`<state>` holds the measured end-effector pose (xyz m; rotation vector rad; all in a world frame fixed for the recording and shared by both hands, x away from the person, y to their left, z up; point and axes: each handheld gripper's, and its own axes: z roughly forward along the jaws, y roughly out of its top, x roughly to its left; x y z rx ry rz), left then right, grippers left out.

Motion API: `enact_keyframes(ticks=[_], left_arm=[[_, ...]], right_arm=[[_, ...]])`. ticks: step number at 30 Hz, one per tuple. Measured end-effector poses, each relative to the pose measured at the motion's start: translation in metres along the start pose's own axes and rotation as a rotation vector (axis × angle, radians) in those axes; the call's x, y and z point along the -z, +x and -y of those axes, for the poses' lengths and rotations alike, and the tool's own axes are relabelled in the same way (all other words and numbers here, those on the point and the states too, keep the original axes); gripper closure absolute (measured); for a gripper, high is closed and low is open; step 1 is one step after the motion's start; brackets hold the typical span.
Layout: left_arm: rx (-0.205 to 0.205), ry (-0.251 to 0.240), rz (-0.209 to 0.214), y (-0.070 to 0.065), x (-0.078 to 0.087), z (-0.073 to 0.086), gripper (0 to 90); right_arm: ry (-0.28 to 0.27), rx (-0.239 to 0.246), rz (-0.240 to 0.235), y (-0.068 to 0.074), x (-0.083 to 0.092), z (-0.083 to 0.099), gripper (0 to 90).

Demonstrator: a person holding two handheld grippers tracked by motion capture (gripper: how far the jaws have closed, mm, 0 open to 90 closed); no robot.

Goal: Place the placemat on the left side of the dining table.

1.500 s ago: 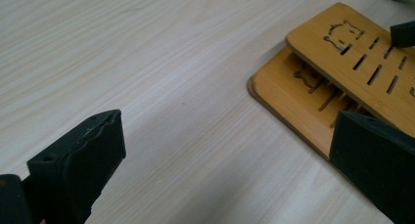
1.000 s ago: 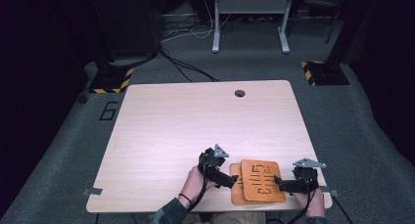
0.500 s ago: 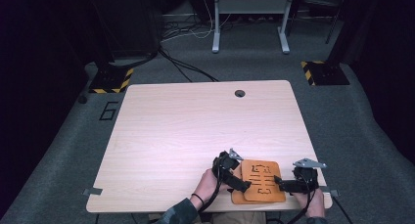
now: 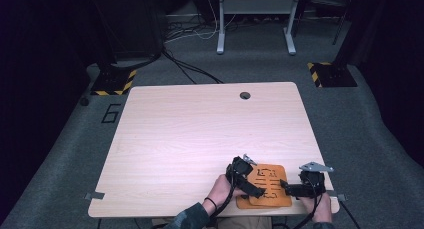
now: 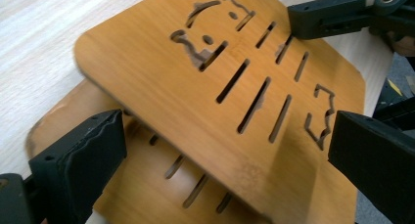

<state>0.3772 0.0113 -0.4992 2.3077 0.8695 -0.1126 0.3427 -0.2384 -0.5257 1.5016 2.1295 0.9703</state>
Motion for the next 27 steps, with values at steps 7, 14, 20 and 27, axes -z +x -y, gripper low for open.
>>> enact_keyframes(ticks=[7, 14, 20, 27], left_arm=[[-0.005, 0.007, 0.003, -0.004, -0.003, -0.003, 1.9], [0.046, 0.0, 0.038, -0.001, 0.0, -0.006, 4.3], [0.059, -0.016, 0.053, -0.001, 0.007, -0.009, 8.5], [0.067, -0.031, 0.073, -0.003, 0.017, -0.017, 13.3]], right_arm=[[0.0, -0.002, 0.002, 0.0, 0.0, 0.0, 0.0], [-0.001, -0.005, 0.004, 0.0, 0.0, 0.0, 0.0], [-0.007, -0.019, -0.002, -0.001, 0.001, 0.001, 0.0], [-0.017, -0.05, -0.002, -0.004, 0.003, 0.002, 0.0]])
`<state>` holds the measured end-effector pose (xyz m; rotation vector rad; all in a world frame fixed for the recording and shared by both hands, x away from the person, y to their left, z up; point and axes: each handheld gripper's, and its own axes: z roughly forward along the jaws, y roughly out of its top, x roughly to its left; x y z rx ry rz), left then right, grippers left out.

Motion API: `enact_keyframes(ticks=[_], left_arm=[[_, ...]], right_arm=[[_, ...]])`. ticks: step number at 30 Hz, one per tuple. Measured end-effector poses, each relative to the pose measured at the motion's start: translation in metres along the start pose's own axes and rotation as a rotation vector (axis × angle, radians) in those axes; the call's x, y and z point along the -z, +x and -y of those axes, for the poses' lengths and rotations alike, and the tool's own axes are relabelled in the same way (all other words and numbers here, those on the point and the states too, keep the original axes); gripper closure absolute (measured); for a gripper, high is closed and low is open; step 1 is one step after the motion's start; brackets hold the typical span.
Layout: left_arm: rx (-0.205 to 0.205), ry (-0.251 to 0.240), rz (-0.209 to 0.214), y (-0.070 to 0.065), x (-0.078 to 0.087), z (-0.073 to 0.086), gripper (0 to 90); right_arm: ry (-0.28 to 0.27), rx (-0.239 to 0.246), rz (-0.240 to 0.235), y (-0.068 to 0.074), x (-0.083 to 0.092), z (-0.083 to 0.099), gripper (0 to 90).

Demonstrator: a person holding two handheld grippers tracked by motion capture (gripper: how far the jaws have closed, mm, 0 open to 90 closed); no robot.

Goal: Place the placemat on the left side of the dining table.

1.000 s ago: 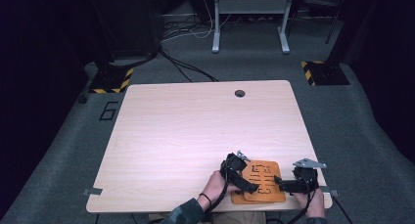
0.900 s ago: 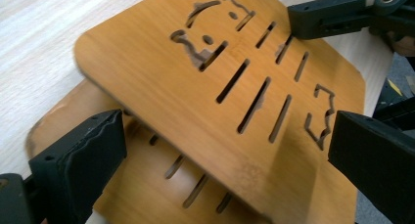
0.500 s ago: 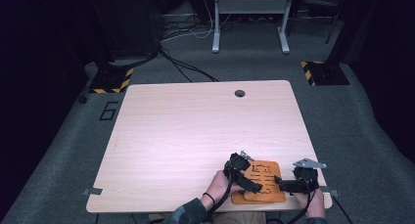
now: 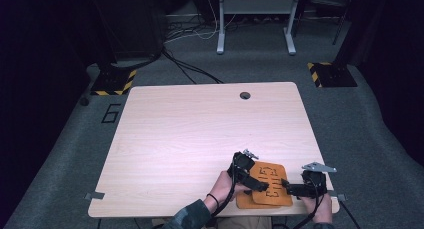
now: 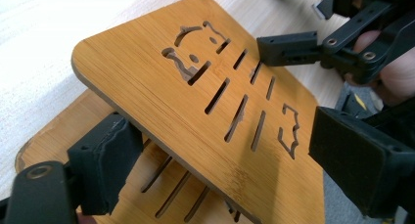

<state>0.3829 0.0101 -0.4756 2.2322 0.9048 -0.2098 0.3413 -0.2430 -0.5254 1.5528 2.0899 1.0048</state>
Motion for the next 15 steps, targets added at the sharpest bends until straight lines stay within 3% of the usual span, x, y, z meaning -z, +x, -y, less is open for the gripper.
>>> enact_keyframes(ticks=[8, 15], left_arm=[[0.015, -0.016, 0.029, -0.003, 0.007, -0.012, 17.0], [0.001, -0.024, 0.037, -0.009, 0.012, -0.021, 19.2]], right_arm=[[-0.013, -0.035, 0.005, -0.003, 0.001, 0.001, 0.0], [-0.02, -0.061, -0.002, -0.006, 0.002, 0.001, 0.0]])
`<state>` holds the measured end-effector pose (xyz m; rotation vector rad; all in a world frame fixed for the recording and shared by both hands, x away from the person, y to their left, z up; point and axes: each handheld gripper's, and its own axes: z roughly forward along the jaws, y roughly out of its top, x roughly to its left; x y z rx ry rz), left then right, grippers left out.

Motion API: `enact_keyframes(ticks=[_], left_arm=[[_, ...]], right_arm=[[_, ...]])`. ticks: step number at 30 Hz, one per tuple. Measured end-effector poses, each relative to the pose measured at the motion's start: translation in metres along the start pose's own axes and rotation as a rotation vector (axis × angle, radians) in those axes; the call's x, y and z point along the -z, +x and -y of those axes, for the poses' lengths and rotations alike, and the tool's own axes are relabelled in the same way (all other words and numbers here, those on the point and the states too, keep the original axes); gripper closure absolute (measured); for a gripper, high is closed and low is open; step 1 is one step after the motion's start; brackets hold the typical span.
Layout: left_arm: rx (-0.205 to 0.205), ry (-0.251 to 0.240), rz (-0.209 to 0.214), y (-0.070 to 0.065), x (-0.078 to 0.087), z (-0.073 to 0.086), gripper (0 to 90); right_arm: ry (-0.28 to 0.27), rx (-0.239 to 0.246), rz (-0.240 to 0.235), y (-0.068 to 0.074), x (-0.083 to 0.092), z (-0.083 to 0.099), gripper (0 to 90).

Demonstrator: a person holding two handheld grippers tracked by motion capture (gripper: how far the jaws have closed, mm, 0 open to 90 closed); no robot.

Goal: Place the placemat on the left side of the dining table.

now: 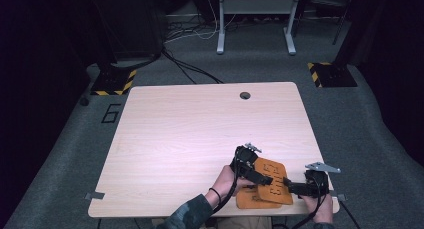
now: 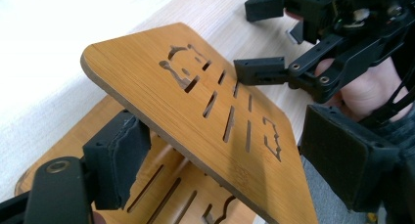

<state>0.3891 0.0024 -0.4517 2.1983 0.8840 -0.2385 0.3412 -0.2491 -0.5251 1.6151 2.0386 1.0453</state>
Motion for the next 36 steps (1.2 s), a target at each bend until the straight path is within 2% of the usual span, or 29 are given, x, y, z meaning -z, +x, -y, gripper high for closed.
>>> enact_keyframes(ticks=[8, 15, 22, 26, 29, 33, 36], left_arm=[[-0.009, 0.0, 0.022, -0.005, 0.003, -0.009, 25.5], [-0.02, 0.006, 0.012, -0.011, 0.002, -0.016, 29.6], [-0.033, 0.028, 0.006, -0.015, -0.004, -0.024, 40.7], [-0.043, 0.044, 0.007, -0.017, -0.007, -0.029, 45.1], [-0.033, 0.052, 0.016, -0.017, -0.011, -0.033, 47.8], [-0.046, 0.072, -0.002, -0.02, -0.015, -0.037, 51.2], [-0.044, 0.085, 0.001, -0.02, -0.019, -0.041, 56.5]], right_arm=[[-0.01, -0.022, 0.005, -0.002, 0.001, 0.0, 0.0], [-0.019, -0.037, 0.012, -0.003, 0.002, 0.001, 0.0], [-0.031, -0.06, 0.019, -0.004, 0.003, 0.002, 0.9], [-0.039, -0.071, 0.031, -0.005, 0.003, 0.003, 1.1], [-0.046, -0.085, 0.041, -0.006, 0.004, 0.003, 1.3], [-0.054, -0.102, 0.059, -0.008, 0.005, 0.004, 1.5], [-0.056, -0.126, 0.079, -0.01, 0.007, 0.005, 1.5]])
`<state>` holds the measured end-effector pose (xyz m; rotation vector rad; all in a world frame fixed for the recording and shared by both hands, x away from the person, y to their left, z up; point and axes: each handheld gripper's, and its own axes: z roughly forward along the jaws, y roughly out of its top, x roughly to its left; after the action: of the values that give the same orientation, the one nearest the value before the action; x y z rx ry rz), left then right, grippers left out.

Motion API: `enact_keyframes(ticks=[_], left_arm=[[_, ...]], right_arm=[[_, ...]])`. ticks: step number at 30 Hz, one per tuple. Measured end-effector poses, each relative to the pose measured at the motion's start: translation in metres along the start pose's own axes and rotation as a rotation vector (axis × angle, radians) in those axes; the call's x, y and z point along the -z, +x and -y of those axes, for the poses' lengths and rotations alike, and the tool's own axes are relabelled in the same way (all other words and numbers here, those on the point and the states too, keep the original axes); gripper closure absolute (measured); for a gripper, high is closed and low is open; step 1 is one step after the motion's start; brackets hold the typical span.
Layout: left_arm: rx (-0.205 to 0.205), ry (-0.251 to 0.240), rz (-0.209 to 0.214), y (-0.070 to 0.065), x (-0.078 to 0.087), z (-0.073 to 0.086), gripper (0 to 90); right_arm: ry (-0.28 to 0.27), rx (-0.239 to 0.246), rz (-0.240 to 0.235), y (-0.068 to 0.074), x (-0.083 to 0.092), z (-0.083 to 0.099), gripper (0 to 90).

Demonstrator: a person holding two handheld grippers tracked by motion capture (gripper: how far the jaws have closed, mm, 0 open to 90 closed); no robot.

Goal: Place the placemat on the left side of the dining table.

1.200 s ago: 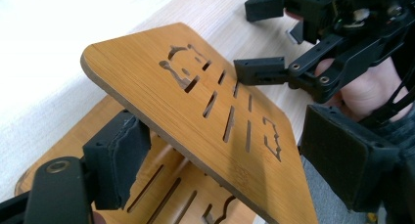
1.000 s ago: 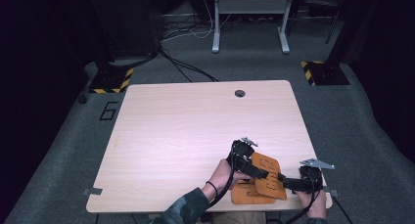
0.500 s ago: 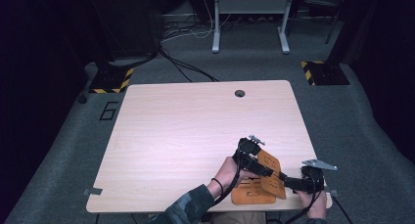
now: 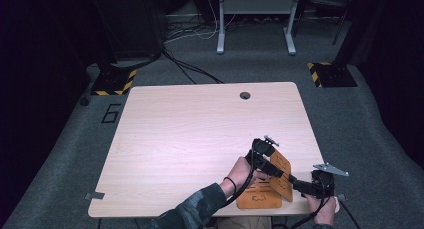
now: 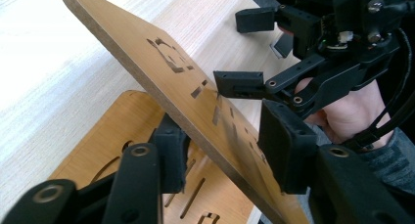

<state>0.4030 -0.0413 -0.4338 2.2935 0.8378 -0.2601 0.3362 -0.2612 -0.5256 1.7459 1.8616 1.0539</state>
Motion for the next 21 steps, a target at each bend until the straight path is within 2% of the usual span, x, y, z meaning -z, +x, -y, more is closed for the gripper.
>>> enact_keyframes(ticks=[4, 8, 10, 12, 13, 14, 17, 21], left_arm=[[-0.007, 0.019, 0.003, -0.001, -0.004, -0.005, 60.0], [0.007, 0.034, 0.011, 0.003, -0.009, -0.009, 64.1], [0.028, 0.035, 0.025, 0.007, -0.01, -0.01, 65.7], [0.063, 0.03, 0.052, 0.013, -0.011, -0.01, 67.5], [0.099, 0.021, 0.067, 0.018, -0.012, -0.01, 70.1], [0.099, 0.021, 0.067, 0.018, -0.012, -0.01, 71.5], [0.158, 0.008, 0.106, 0.025, -0.013, -0.008, 73.4], [0.185, -0.006, 0.121, 0.026, -0.014, -0.007, 74.9]], right_arm=[[-0.008, -0.012, 0.02, -0.004, 0.002, 0.001, 1.7], [-0.013, -0.02, 0.031, -0.008, 0.005, 0.002, 2.1], [-0.011, -0.022, 0.036, -0.009, 0.005, 0.001, 1.9], [-0.012, -0.02, 0.038, -0.009, 0.004, 0.001, 1.5], [-0.01, -0.019, 0.039, -0.01, 0.003, 0.0, 1.0], [-0.01, -0.019, 0.039, -0.01, 0.003, 0.0, 1.0], [-0.022, -0.009, 0.051, -0.009, 0.003, 0.0, 1.0], [-0.044, -0.013, 0.052, -0.009, 0.005, 0.001, 0.7]])
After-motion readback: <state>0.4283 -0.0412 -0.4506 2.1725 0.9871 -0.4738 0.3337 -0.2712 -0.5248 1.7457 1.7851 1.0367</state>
